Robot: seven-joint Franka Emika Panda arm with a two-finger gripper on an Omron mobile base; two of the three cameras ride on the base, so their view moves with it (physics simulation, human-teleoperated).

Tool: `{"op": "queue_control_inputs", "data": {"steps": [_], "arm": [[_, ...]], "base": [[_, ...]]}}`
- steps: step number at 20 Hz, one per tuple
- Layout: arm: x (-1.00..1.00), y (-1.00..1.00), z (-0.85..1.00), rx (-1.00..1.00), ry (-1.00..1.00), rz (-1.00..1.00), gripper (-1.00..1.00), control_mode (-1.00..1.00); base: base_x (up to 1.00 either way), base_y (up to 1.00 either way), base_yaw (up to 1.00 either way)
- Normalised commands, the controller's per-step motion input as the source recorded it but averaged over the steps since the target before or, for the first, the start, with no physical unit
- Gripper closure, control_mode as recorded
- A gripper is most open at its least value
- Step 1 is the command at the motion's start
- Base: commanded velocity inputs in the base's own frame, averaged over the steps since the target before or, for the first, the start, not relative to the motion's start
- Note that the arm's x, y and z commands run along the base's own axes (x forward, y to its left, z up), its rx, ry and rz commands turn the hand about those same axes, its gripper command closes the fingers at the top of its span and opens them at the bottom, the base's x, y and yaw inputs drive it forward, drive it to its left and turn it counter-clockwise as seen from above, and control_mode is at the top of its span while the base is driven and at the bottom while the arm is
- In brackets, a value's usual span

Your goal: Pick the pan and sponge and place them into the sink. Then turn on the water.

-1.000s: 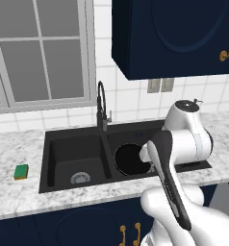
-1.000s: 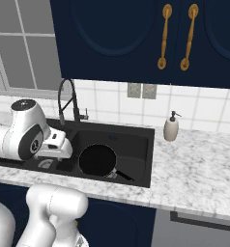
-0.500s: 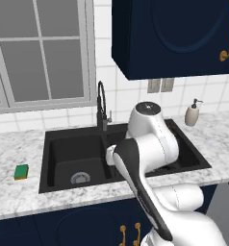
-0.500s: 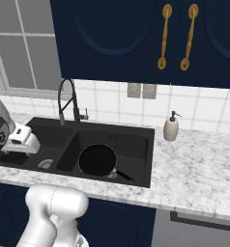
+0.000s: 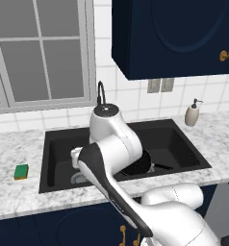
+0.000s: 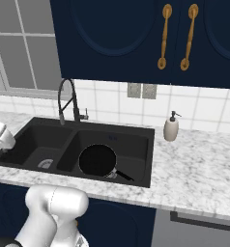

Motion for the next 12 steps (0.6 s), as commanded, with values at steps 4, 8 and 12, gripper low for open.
{"op": "queue_control_inputs", "data": {"steps": [4,8,12], "arm": [[0.47,0.78,-0.03,0.0,0.01,0.0,-1.0,-1.0],[0.62,0.94,-0.12,0.0,0.03,0.0,-1.0,-1.0],[0.58,0.86,-0.16,0.0,0.03,0.0,-1.0,-1.0]], "base": [[0.0,0.0,0.0],[0.0,0.0,0.0],[0.0,0.0,0.0]]}}
